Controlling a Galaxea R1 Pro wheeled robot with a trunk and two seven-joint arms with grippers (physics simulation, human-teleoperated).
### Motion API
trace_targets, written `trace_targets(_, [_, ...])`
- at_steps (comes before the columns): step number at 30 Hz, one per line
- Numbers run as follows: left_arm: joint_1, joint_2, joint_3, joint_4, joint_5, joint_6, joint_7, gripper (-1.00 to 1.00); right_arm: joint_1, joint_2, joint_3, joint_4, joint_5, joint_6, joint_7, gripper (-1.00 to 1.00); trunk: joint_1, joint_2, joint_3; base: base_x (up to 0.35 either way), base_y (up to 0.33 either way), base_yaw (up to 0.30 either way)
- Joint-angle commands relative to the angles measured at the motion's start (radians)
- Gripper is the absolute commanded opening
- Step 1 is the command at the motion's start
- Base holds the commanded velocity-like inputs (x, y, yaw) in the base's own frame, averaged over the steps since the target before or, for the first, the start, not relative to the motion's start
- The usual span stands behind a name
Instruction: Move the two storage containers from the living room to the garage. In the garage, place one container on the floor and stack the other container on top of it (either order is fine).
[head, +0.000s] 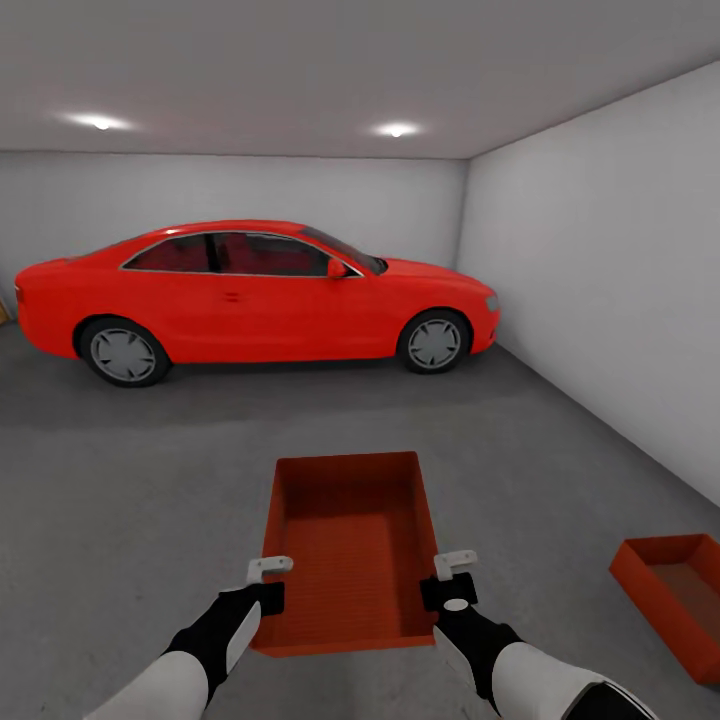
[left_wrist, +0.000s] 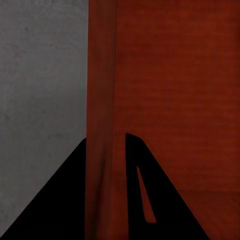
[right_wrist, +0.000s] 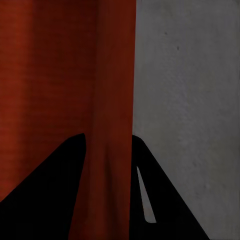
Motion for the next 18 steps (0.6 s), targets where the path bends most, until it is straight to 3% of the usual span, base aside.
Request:
trace_targets(1, [0.0, 0.046, -0.002, -0.006, -0.015, 0.006, 0.006, -1.0, -0.001, -0.007, -0.014, 0.004, -0.027, -0.005, -0.002, -1.0, 0.001, -0.001, -0.002, 0.319, 0.0, 0.0])
trace_targets(7, [0.0, 0.046, -0.002, -0.006, -0.015, 0.006, 0.006, -1.0, -0.001, -0.007, -0.014, 0.004, -0.027, -0.005, -0.002, -1.0, 0.001, -0.001, -0.002, 0.319, 0.0, -0.072])
trace_targets(18, [0.0, 0.046, -0.002, -0.006, -0.015, 0.006, 0.006, -1.0, -0.001, -0.007, -0.014, 0.004, -0.027, -0.005, -0.002, -1.0, 0.001, -0.001, -0.002, 0.319, 0.0, -0.243])
